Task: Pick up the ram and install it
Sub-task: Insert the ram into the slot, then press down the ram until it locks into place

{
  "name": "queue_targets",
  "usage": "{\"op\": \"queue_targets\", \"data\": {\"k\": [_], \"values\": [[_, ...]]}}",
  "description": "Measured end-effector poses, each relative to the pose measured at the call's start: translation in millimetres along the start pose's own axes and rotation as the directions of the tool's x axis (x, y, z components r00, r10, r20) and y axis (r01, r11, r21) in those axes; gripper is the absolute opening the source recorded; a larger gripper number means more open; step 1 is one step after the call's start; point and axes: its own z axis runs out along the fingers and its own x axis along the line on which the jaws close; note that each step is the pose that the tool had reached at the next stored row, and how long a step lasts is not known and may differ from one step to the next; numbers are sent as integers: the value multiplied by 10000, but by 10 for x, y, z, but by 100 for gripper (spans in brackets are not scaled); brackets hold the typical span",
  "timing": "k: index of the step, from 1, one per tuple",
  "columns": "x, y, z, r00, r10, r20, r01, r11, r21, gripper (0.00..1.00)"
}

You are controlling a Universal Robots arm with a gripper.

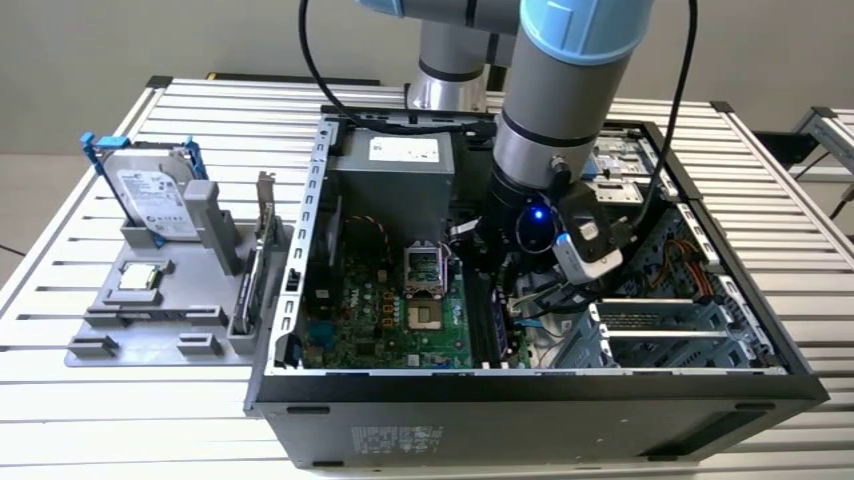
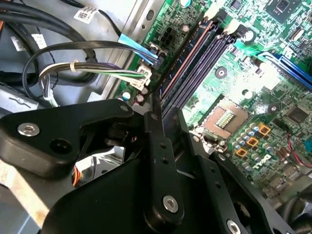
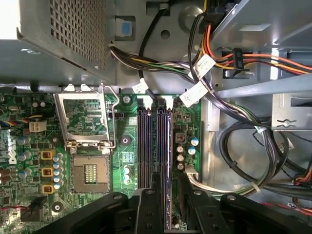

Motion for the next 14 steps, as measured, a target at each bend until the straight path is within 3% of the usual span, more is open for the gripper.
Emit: {"op": "queue_targets", "data": {"k": [5,6,14], "values": [[3,-1,-1,10000,0,-1,0,10000,3,100],[3,0,-1,10000,0,-1,0,10000,2,0],[15,-1,-1,10000,1,-1,-1,10000,2,0]]}}
